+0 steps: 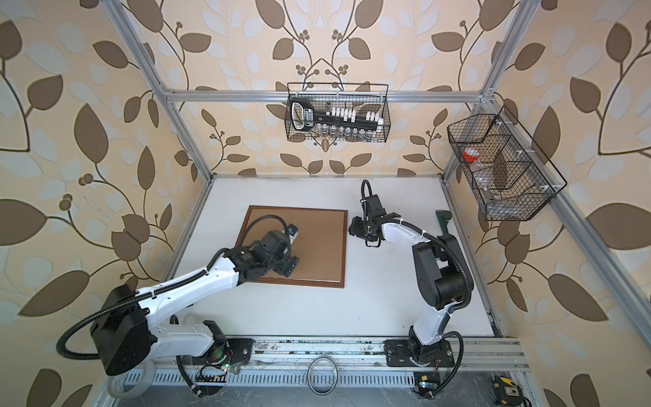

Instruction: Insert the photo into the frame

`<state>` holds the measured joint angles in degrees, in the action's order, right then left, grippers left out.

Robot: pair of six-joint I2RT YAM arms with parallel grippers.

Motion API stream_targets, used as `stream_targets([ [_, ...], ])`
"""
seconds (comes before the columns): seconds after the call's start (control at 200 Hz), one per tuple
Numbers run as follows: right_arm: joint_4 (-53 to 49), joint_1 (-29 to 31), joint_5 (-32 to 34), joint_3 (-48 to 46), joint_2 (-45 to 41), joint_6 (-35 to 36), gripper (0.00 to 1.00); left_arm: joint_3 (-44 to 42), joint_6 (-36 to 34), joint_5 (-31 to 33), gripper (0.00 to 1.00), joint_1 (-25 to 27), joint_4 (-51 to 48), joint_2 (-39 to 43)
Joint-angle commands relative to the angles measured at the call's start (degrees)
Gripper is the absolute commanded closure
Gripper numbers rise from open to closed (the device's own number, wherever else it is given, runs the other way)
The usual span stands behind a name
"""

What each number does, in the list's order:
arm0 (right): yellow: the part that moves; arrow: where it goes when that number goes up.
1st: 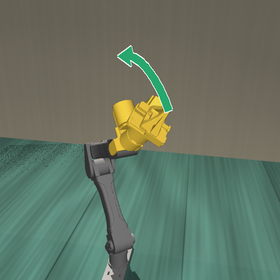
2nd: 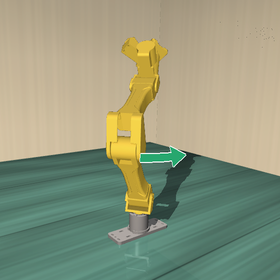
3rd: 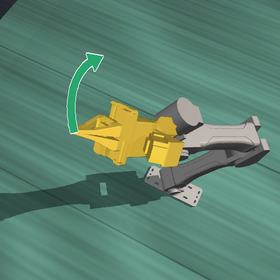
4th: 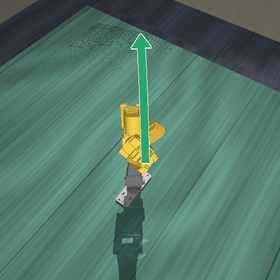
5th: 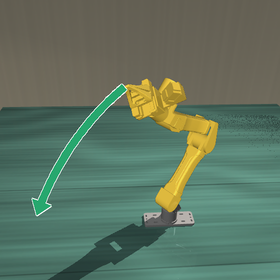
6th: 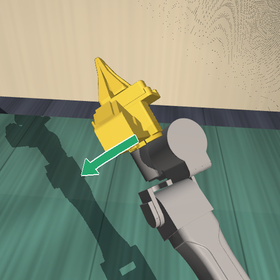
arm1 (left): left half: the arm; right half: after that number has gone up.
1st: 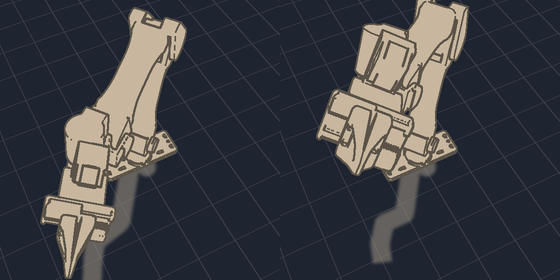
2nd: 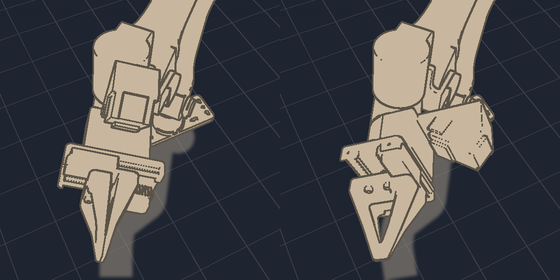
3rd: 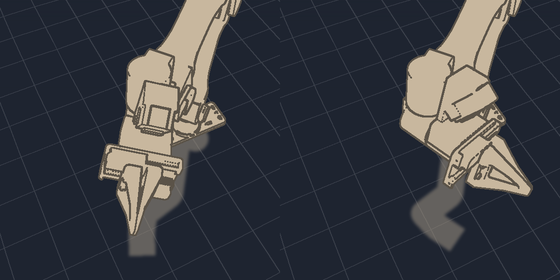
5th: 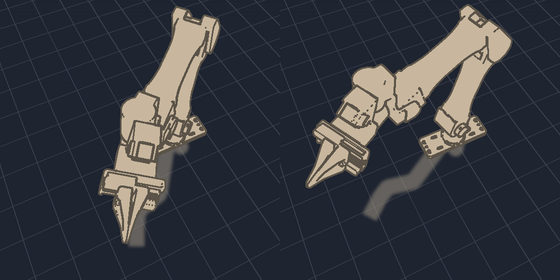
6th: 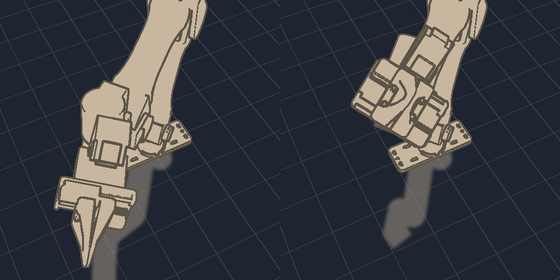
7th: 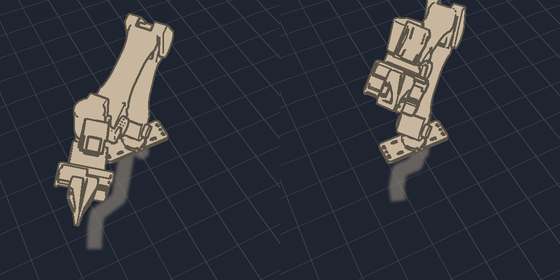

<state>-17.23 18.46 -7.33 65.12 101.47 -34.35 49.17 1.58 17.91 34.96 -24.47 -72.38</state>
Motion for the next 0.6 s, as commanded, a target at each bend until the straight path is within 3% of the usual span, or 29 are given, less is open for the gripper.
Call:
stream_targets([
  [0.0,-2.4,1.8,-1.2,-1.0,-2.7,1.1,0.44,5.0,9.6,-3.0,0.01,-10.3,-4.1,-0.2],
  [0.15,-4.4,4.6,-0.9,-0.7,-2.2,1.4,0.44,13.1,17.0,-6.2,0.06,-22.6,-10.9,-8.7],
  [0.275,-4.7,5.2,-0.5,-1.0,-2.1,1.8,0.44,13.4,21.6,-14.6,0.03,-33.2,-9.9,-14.0],
  [0.595,-5.2,5.4,-2.8,-1.1,-2.3,2.2,0.43,14.3,28.5,-26.1,0.01,-43.4,-2.8,-26.0],
])
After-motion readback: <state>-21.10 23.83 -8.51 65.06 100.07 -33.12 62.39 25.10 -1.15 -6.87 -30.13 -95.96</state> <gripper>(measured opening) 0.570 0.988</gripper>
